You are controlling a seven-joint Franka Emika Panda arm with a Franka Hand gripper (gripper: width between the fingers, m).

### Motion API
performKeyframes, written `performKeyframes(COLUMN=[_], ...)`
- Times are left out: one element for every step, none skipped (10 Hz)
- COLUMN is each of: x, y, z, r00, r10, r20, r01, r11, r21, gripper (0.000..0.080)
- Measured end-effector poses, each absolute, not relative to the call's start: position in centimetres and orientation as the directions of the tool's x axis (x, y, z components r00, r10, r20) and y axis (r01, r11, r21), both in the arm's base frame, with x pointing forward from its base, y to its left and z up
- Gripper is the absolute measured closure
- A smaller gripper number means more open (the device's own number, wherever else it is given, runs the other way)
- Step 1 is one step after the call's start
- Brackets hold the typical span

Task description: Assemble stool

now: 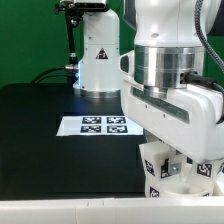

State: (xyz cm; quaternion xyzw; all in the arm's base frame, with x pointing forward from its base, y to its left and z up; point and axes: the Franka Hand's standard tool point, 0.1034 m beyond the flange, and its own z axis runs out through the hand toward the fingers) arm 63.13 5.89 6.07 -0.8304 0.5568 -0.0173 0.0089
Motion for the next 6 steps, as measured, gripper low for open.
performKeyframes(x=[63.1, 63.2, 63.4, 63.6, 63.7, 63.7], y=[5.9, 6.0, 6.0, 5.7, 5.2, 5.3], z=[6.1, 6.3, 7.7, 9.7, 11.3, 11.9], r00=[0.38, 0.385, 0.4, 0.418, 0.429, 0.432], r10=[-0.925, -0.923, -0.916, -0.908, -0.903, -0.902], r20=[0.018, 0.019, 0.016, 0.008, 0.009, 0.01], r01=[-0.924, -0.922, -0.915, -0.905, -0.898, -0.896], r11=[-0.38, -0.385, -0.4, -0.418, -0.428, -0.43], r21=[-0.034, -0.038, -0.057, -0.083, -0.105, -0.113], gripper=[0.0465, 0.0284, 0.0193, 0.0193, 0.0159, 0.0152])
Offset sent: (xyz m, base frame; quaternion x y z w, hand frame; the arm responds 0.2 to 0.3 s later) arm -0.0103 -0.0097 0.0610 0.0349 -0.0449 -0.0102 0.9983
